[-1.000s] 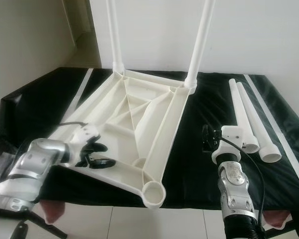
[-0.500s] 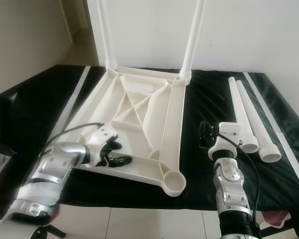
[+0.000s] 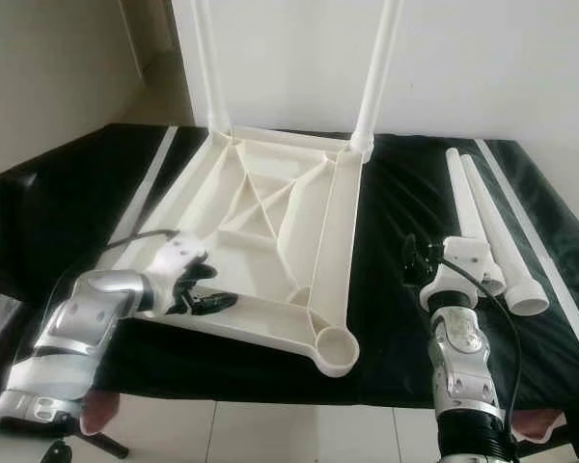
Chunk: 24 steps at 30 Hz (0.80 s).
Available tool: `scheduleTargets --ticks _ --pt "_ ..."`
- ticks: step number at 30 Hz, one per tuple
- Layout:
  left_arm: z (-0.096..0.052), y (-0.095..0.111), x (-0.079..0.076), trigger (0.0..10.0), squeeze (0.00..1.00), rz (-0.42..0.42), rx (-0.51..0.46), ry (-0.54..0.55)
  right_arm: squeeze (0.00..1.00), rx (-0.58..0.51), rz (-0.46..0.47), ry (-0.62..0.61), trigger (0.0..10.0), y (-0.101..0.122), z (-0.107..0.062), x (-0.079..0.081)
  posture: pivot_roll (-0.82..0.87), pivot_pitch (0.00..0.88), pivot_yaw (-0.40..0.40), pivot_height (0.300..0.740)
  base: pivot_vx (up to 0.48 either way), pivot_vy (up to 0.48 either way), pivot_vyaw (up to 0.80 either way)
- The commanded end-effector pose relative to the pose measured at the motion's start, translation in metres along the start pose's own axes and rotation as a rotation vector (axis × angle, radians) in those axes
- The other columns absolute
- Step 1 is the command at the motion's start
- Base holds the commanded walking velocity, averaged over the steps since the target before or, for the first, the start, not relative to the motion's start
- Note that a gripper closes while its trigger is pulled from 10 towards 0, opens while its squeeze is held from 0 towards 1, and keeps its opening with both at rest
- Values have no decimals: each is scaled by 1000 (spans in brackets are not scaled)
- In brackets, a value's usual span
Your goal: Building children table
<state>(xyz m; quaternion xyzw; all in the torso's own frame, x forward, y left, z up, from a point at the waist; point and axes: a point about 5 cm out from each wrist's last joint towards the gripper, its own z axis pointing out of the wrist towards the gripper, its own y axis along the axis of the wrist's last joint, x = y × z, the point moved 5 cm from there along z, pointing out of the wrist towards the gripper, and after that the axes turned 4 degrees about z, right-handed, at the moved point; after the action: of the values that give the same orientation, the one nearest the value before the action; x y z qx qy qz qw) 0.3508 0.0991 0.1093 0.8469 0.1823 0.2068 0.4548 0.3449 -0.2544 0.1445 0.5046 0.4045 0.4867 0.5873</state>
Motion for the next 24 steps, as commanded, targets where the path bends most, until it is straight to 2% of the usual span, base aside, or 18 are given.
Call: scheduleTargets --ticks 1,2,3,4,5,11,13,14,16,18,20,24 --pt "2 -7 4 10000 0 48 46 49 0 7 -3 -3 10000 -3 -2 -1 27 0 12 740 0 0 0" --pt "2 -7 -2 10000 0 127 55 1 0 7 -4 -2 10000 -3 -2 -2 27 0 11 740 0 0 0" --pt "2 -7 -2 10000 0 127 55 1 0 7 -4 -2 10000 -3 -2 -2 27 0 11 740 0 0 0" --pt "1 -5 -13 10000 0 217 54 -86 0 8 -4 0 10000 -3 -1 -2 31 0 9 740 0 0 0" --pt "1 -5 -17 10000 0 239 53 -119 0 9 -5 1 10000 -3 -1 -2 31 0 9 740 0 0 0" --pt "8 -3 -11 10000 0 207 82 -116 0 7 -8 8 10000 -3 0 0 24 0 18 740 0 0 0" --pt "11 -7 0 10000 0 155 128 -63 0 4 -7 6 10000 -2 0 0 17 0 24 740 0 0 0" --pt "11 -7 0 10000 0 155 128 -63 0 4 -7 6 10000 -2 0 0 17 0 24 740 0 0 0" --pt "14 -12 13 10000 0 108 171 10 0 4 -5 -9 10000 -2 -2 -3 10 0 33 740 0 0 0" --pt "15 -14 18 10000 0 91 186 37 0 5 -5 -16 10000 -3 -4 -5 8 0 37 740 0 0 0" --pt "15 -19 30 10000 0 3 213 103 0 4 -4 -24 10000 -4 -6 -6 1 0 42 740 0 0 0" --pt "13 -23 38 10000 0 -34 229 157 0 2 -2 -27 10000 -3 -7 -6 -1 0 46 740 0 0 0"
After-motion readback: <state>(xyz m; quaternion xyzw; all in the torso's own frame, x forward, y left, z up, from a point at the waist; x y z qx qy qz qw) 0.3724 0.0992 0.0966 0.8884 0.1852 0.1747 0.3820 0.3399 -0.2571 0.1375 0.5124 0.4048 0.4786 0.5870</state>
